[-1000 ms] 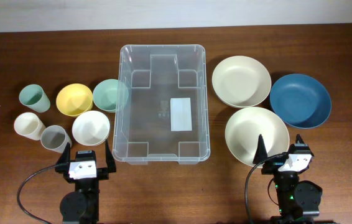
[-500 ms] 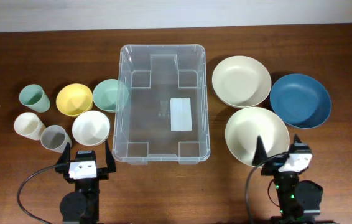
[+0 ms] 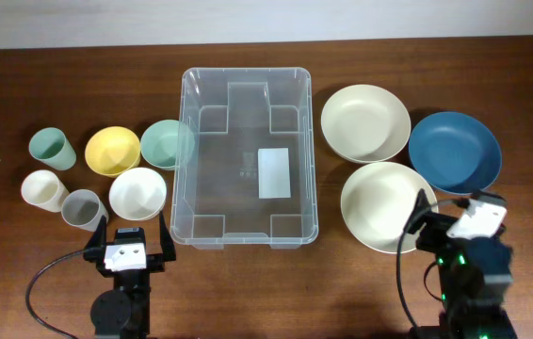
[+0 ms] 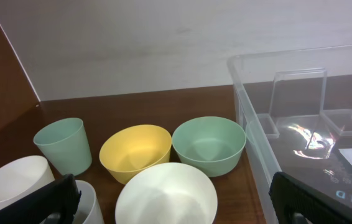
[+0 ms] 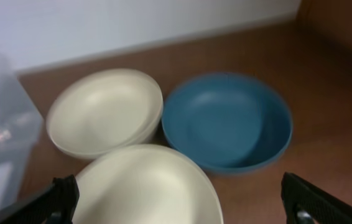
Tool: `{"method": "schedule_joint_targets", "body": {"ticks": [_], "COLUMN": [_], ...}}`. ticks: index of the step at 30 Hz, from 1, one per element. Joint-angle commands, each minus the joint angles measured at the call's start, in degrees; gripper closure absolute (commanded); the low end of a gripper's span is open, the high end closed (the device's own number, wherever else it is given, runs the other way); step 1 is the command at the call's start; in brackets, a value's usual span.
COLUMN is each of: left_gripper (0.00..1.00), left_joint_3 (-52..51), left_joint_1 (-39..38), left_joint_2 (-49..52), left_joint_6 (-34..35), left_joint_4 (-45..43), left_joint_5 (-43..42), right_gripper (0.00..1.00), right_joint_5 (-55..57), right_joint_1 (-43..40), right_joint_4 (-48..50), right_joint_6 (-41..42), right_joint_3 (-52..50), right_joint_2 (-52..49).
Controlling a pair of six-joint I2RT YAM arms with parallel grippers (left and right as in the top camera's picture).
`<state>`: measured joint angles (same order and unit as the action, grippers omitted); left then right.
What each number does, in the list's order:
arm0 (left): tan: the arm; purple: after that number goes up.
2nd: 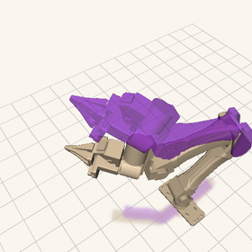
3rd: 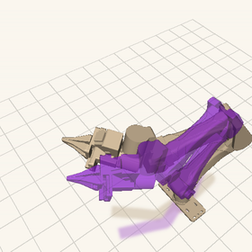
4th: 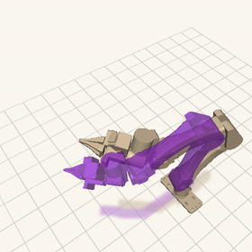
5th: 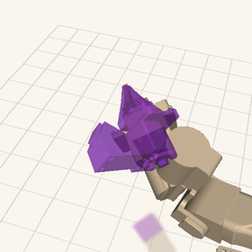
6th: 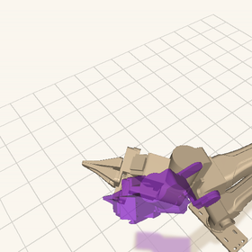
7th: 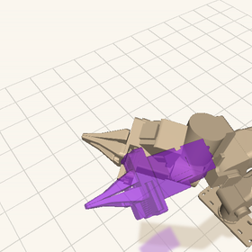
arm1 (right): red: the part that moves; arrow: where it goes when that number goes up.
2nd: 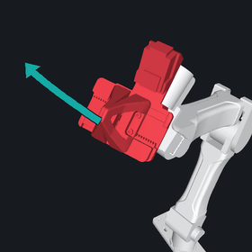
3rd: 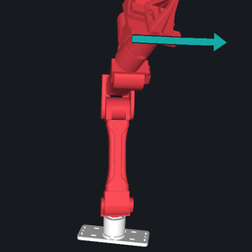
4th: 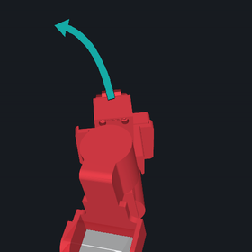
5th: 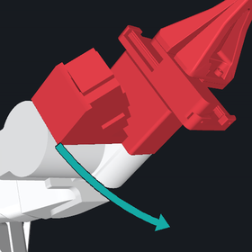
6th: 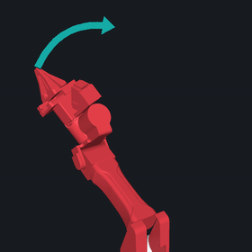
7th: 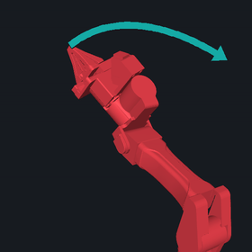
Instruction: Pack container
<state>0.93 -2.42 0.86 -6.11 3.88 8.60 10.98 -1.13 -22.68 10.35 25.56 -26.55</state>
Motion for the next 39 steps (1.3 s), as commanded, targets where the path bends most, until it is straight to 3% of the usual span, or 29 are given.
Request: {"method": "schedule_joint_targets", "body": {"ticks": [1,5,15,30,39], "left_gripper": [0.00,0.00,0.00,0.00,0.00], "left_joint_3": [-0.39,-0.39,-0.39,-0.39,-0.39], "left_joint_1": [0.35,0.35,0.35,0.35,0.35], "left_joint_2": [-0.20,-0.20,-0.20,-0.20,-0.20], "left_joint_6": [0.92,0.92,0.92,0.92,0.92], "left_joint_4": [-0.07,-0.07,-0.07,-0.07,-0.07], "left_joint_5": [0.63,0.63,0.63,0.63,0.63], "right_gripper": [0.01,0.01,0.01,0.01,0.01], "right_joint_5": [-2.60,-12.41,-35.54,-38.18,-37.35], "right_joint_1": [-1.20,-6.38,-33.99,-30.01,-30.01], "right_joint_4": [1.40,3.91,2.23,4.70,6.23], "right_joint_6": [5.49,5.62,5.62,-5.73,-7.37], "right_joint_3": [0.39,0.39,0.39,0.37,0.37], "right_joint_2": [-5.95,-11.39,-23.12,-36.98,-41.68]}}
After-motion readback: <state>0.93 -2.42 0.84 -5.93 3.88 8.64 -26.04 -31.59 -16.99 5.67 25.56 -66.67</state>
